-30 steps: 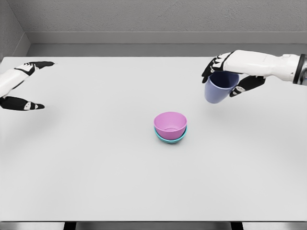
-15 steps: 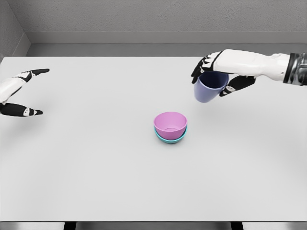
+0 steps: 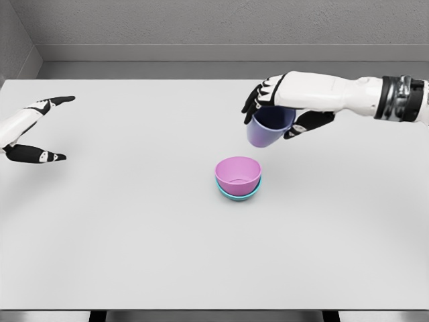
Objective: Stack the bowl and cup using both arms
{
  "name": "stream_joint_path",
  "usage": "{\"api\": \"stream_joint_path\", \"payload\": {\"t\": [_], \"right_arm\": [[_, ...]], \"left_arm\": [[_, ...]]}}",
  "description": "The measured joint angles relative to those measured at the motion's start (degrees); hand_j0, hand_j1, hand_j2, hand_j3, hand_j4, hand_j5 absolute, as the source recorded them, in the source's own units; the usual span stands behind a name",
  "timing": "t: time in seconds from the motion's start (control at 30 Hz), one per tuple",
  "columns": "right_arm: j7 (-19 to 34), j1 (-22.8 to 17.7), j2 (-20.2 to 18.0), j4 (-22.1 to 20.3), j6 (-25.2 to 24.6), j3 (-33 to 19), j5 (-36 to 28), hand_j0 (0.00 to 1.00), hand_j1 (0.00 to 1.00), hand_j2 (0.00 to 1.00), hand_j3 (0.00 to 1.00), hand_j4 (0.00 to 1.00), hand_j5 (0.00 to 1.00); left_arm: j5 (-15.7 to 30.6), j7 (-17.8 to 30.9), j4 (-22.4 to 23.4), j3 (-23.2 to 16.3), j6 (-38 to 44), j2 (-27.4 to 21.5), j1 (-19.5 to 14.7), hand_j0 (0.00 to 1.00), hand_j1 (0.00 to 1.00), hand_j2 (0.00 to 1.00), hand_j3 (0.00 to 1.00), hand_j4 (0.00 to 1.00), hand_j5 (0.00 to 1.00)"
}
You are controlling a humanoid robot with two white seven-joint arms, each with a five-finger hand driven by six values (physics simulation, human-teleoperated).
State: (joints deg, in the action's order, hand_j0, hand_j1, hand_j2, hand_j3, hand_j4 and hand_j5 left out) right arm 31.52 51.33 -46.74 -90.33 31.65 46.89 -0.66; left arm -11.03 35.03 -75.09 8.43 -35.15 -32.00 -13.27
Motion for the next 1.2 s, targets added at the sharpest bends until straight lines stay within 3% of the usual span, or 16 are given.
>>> {"api": "stream_joint_path", "payload": {"t": [0.5, 1.2], "right_arm": [[0.3, -1.6, 0.0, -7.1, 0.7, 0.5, 0.2, 0.66, 0.66, 0.66, 0.66, 0.66, 0.66], [0.4, -2.7, 1.9, -6.9, 1.0, 0.8, 1.9, 0.66, 0.66, 0.66, 0.66, 0.66, 0.66]], "left_arm": [[0.0, 0.0, -0.4, 0.0, 0.0, 0.6, 0.0, 1.00, 1.00, 1.00, 1.00, 1.00, 1.00], [-0.1, 0.0, -0.3, 0.0, 0.0, 0.8, -0.1, 1.00, 1.00, 1.00, 1.00, 1.00, 1.00]]}}
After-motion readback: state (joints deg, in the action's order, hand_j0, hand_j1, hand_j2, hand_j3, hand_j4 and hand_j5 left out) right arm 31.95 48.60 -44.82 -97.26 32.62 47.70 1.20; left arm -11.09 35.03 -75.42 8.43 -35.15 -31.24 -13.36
